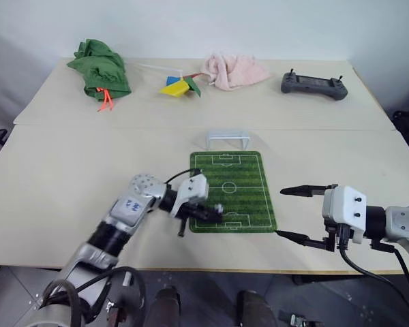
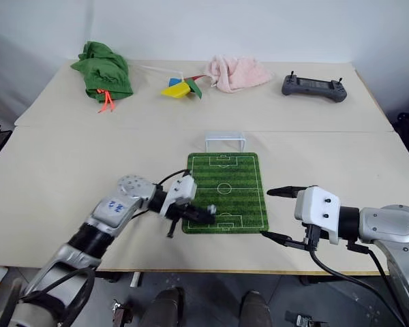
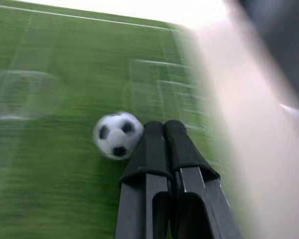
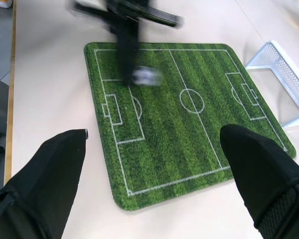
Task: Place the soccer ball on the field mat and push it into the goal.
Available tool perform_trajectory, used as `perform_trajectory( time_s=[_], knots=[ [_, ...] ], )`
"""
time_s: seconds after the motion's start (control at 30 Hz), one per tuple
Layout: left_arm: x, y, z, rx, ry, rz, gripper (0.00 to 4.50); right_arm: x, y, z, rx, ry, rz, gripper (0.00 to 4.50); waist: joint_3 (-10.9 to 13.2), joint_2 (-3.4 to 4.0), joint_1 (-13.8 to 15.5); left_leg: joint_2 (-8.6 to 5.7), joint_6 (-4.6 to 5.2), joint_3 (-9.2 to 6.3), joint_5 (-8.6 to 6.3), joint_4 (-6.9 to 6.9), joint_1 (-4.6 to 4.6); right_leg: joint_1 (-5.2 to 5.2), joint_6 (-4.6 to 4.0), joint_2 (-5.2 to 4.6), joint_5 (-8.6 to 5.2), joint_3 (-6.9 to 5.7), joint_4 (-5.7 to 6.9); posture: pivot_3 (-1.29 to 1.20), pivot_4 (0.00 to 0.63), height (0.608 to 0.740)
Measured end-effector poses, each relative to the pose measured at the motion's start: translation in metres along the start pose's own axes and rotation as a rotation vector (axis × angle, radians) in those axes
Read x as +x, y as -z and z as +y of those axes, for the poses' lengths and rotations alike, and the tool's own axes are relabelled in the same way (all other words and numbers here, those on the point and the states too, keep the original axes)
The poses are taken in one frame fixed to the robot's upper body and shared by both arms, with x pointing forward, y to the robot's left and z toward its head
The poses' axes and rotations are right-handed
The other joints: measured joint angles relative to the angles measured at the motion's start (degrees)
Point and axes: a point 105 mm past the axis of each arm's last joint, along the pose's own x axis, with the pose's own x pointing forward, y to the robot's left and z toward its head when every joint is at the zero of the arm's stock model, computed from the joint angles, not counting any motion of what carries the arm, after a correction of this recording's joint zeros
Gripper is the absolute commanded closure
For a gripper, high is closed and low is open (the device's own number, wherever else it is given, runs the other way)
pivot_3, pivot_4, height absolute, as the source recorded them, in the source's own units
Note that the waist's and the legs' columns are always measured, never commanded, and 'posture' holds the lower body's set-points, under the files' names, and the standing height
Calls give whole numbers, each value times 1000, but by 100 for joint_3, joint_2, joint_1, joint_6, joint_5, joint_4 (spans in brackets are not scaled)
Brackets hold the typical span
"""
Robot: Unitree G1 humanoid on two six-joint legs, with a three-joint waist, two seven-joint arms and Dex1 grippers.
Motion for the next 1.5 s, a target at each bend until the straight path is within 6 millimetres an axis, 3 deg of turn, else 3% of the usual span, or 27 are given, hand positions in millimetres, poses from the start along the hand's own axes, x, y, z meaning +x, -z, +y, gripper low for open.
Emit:
perform_trajectory(
  time_s=[0.1, 0.2, 0.37, 0.47, 1.03, 1.2, 1.37, 1.5],
  knots=[
    [-14, -27, 8, 15, -14, -79, 4448, 0, 2, 2, 10, -3, 6, 0, -1, 2, -61, 0, 0, 1, 0, -18, 4, -1, 0, 0, 0, 0, 15, 0, 150, 740],
    [-27, -35, -3, 17, 41, -93, 4448, -2, 7, -1, -25, 12, 40, 0, -2, 4, -104, 0, -1, 1, 0, -35, 8, -4, 0, 0, 0, 0, 14, 0, 150, 740],
    [-50, -39, -22, -20, 98, -91, 4448, -9, 7, -49, -150, 239, 82, 0, -2, 4, -99, 0, -1, 1, 1, -20, 8, -2, -1, 0, -1, 1, 2, 0, 150, 740],
    [-55, -37, -27, -31, 102, -86, 4448, -8, 4, -61, -165, 304, 59, 0, -2, 4, -67, 0, -1, 1, 1, -21, 7, -1, -1, 0, -1, 1, 3, 0, 150, 740],
    [-59, -36, -23, -58, 42, -93, 4448, -3, 13, -57, -139, 268, 57, 0, -2, 4, -54, 0, -1, 1, 1, -32, 5, -2, 0, 0, 0, -1, 7, 0, 150, 740],
    [-60, -40, -15, 12, -25, -114, 4448, -4, 16, -59, -130, 276, 53, 0, -2, 4, -56, 0, -1, 1, 1, -32, 6, -2, 0, 0, 0, 0, 6, 0, 150, 740],
    [-80, -26, 15, 71, -248, -34, 4448, 7, 19, -53, -93, 261, 18, 0, -2, 4, -70, 0, -1, 1, 1, -32, 8, -2, 0, 0, 0, -1, 1, 0, 150, 740],
    [-121, -10, 25, 16, -372, 63, 4448, 8, 20, -53, -89, 260, 20, 0, -2, 4, -76, 0, -1, 1, 1, -41, 7, -4, 0, 0, -1, -1, 7, 0, 150, 740]
  ],
)
